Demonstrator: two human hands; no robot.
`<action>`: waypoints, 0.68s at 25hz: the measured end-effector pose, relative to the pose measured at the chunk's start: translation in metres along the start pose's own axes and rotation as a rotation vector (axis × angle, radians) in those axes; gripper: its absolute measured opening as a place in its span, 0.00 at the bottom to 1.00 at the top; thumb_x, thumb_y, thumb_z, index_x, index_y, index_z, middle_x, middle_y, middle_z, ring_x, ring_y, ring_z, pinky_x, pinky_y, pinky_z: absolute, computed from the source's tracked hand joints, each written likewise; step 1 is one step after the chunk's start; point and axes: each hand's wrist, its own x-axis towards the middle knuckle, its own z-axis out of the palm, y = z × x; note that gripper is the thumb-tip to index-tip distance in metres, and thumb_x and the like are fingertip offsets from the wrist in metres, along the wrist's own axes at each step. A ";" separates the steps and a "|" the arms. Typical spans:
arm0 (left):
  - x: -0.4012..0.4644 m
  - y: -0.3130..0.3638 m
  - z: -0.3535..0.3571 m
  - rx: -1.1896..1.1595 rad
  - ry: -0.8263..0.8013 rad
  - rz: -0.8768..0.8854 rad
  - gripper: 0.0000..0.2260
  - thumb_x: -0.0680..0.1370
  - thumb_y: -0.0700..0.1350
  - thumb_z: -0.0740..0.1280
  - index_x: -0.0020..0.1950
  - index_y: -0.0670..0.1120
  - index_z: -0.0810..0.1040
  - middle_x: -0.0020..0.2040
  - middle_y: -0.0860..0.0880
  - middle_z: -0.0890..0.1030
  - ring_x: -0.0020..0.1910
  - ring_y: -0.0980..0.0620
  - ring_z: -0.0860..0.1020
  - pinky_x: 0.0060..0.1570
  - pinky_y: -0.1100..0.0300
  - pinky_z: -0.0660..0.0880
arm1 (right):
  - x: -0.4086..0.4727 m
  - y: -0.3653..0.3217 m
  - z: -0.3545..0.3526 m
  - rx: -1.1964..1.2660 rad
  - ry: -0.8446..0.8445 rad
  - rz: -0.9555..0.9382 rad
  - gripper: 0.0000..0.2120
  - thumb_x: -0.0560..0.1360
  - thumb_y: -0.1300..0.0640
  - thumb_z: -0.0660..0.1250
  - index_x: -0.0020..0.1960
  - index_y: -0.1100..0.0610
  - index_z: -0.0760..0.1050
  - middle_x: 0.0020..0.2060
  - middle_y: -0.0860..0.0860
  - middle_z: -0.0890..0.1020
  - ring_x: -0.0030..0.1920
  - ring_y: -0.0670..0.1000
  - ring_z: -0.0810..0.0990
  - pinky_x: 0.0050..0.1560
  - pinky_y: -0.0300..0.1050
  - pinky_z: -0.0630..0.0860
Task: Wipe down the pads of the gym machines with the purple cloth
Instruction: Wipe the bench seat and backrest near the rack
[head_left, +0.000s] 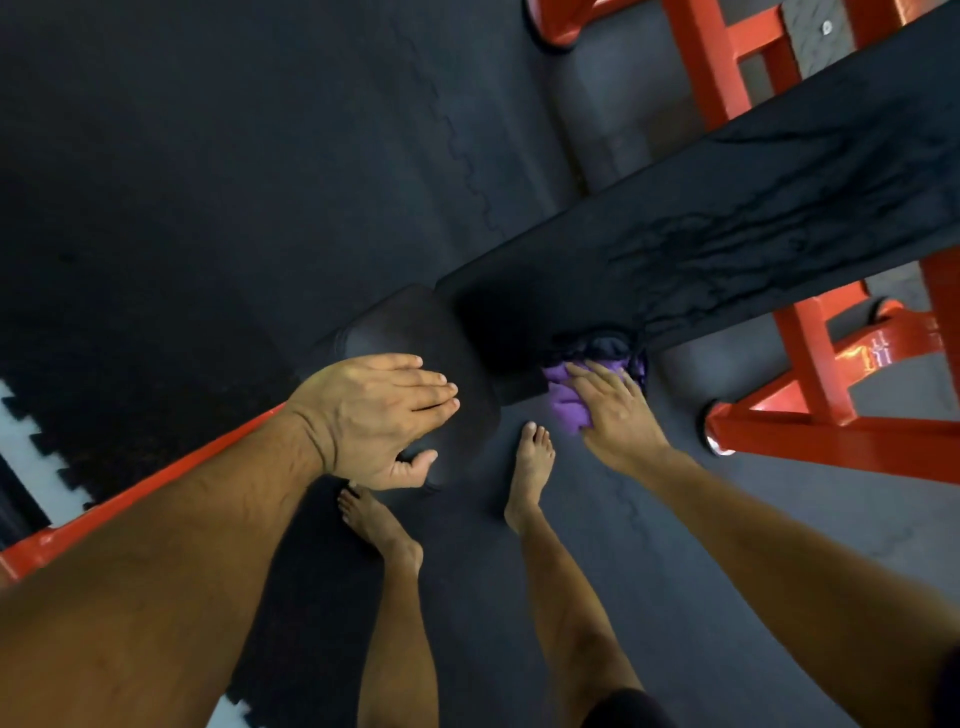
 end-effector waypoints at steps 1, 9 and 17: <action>0.001 0.001 -0.001 0.004 -0.028 -0.011 0.28 0.77 0.60 0.60 0.66 0.43 0.83 0.65 0.46 0.83 0.66 0.49 0.80 0.71 0.48 0.73 | -0.007 -0.013 0.001 0.237 0.073 0.127 0.23 0.66 0.55 0.59 0.59 0.58 0.78 0.57 0.52 0.81 0.57 0.58 0.79 0.62 0.58 0.75; 0.025 0.013 -0.032 0.036 -0.377 -0.096 0.36 0.77 0.65 0.48 0.76 0.47 0.74 0.77 0.51 0.73 0.76 0.54 0.70 0.75 0.51 0.63 | -0.012 -0.090 0.062 1.722 0.566 1.401 0.09 0.77 0.53 0.64 0.57 0.48 0.73 0.52 0.51 0.81 0.51 0.54 0.84 0.44 0.48 0.81; 0.009 -0.005 -0.007 0.071 -0.077 0.082 0.28 0.80 0.57 0.55 0.67 0.41 0.82 0.68 0.44 0.81 0.66 0.46 0.81 0.65 0.46 0.74 | 0.075 -0.058 0.034 1.307 0.991 1.258 0.16 0.78 0.53 0.53 0.64 0.44 0.68 0.47 0.47 0.86 0.49 0.47 0.84 0.57 0.47 0.80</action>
